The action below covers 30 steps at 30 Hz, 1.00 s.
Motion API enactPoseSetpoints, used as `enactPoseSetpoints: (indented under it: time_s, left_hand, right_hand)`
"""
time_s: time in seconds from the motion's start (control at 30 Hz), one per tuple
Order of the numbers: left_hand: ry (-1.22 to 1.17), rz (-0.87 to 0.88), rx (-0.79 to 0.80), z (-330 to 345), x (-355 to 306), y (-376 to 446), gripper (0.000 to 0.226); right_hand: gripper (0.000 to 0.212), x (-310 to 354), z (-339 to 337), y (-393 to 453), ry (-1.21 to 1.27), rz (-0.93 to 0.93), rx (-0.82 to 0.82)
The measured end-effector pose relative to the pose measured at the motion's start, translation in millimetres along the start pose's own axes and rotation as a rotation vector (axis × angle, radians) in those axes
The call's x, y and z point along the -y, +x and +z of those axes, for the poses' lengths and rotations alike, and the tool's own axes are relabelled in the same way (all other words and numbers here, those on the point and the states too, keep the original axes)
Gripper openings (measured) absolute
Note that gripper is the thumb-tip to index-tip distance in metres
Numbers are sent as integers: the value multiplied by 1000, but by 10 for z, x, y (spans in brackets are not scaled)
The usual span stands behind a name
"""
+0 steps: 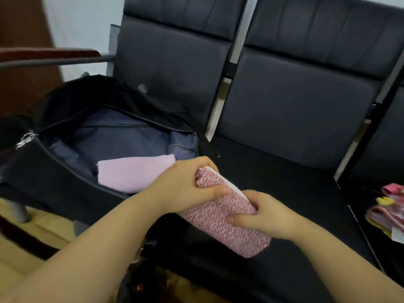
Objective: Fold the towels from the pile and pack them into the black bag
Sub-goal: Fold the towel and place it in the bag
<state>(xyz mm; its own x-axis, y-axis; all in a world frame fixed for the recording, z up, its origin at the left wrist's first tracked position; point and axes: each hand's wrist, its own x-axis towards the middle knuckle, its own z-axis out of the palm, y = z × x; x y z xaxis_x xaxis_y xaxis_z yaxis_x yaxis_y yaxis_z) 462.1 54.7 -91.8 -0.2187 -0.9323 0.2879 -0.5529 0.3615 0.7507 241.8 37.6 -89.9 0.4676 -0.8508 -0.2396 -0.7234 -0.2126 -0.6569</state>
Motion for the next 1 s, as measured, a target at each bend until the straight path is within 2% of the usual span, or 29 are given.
enactPoseSetpoints:
  time_s: [0.07,0.17,0.27,0.37,0.47,0.53,0.67,0.77,0.87,1.0]
  left_hand:
    - [-21,-6,-73,-133,76,6,38]
    - [-74,-57,-205,-308,156,58,28]
    - [-118,-176,-305,-492,235,139,22]
    - [-198,-314,-416,-691,361,210,29]
    - [-480,-542,-420,-839,569,244,55]
    - [-666,-645,-398,-918,706,268,68]
    - [-888,-656,-570,-1065,976,379,37]
    - [-796,-647,-708,-1130,1146,412,38]
    - [-633,-646,-821,-1194,1249,401,36]
    - [-391,-677,-843,-1200,1375,370,44]
  right_hand:
    - [40,84,-34,119,13,-26,19]
    - [52,268,-115,353,-230,-147,-102]
    - [49,482,-178,562,-149,-123,-131]
    - [47,650,-173,805,-135,-147,-177]
    - [32,775,-114,1111,-143,-243,-319]
    - [29,850,-41,1315,-137,-326,-409]
    - [48,966,96,1652,12,-349,-503]
    - [60,1041,109,1880,112,-343,-434]
    - [59,1131,148,2101,142,-359,-349]
    - [57,1240,301,2365,218,-353,-419]
